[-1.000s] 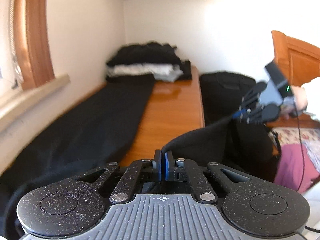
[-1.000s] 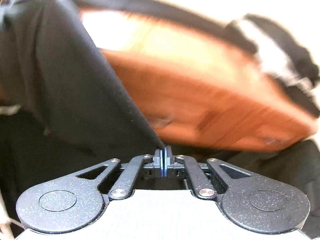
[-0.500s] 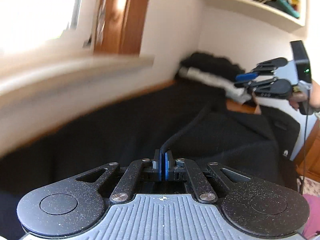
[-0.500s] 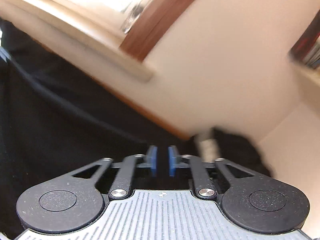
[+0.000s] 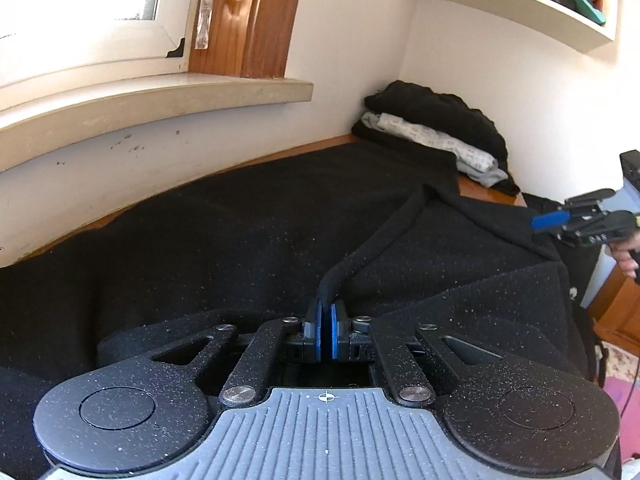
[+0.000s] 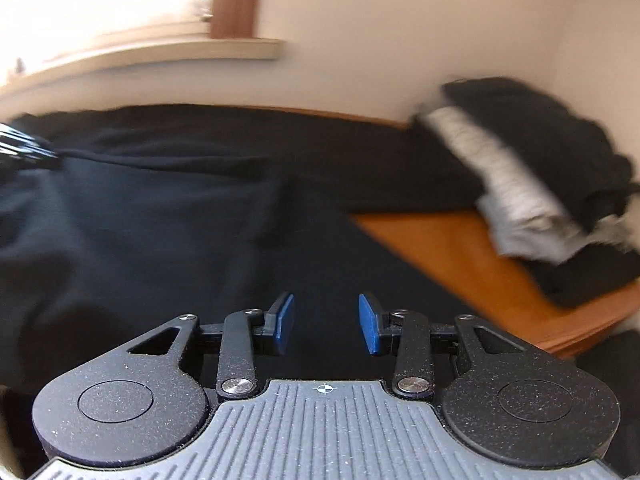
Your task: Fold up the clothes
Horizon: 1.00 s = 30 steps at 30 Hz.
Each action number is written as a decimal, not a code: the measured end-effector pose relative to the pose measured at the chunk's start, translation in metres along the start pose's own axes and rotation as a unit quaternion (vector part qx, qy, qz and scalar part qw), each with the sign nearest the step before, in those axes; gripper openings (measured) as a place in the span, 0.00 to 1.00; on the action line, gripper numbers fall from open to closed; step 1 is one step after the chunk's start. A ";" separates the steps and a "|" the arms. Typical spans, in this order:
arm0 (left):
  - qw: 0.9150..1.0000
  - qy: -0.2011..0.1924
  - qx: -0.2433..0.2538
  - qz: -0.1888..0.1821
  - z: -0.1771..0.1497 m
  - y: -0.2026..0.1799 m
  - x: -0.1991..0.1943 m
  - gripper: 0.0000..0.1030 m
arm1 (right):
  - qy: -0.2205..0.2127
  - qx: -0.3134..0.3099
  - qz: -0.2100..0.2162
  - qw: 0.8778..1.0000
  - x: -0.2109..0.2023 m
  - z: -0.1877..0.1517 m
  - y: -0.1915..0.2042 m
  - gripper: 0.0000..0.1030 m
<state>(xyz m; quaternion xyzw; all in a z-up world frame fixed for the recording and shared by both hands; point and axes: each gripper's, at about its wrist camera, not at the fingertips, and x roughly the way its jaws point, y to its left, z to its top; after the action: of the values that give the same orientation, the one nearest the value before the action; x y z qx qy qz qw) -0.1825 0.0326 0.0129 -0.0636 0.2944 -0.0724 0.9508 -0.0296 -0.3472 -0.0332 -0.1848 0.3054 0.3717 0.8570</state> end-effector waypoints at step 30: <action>1.000 0.003 0.008 0.002 0.001 0.000 0.003 0.04 | 0.000 -0.155 -0.282 0.947 0.088 0.167 -0.063 0.62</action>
<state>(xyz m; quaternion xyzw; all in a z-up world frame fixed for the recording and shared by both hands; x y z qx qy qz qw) -0.1799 0.0320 0.0122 -0.0555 0.2972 -0.0730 0.9504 0.1298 -0.2518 0.0386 -0.3936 0.1793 0.1578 0.8877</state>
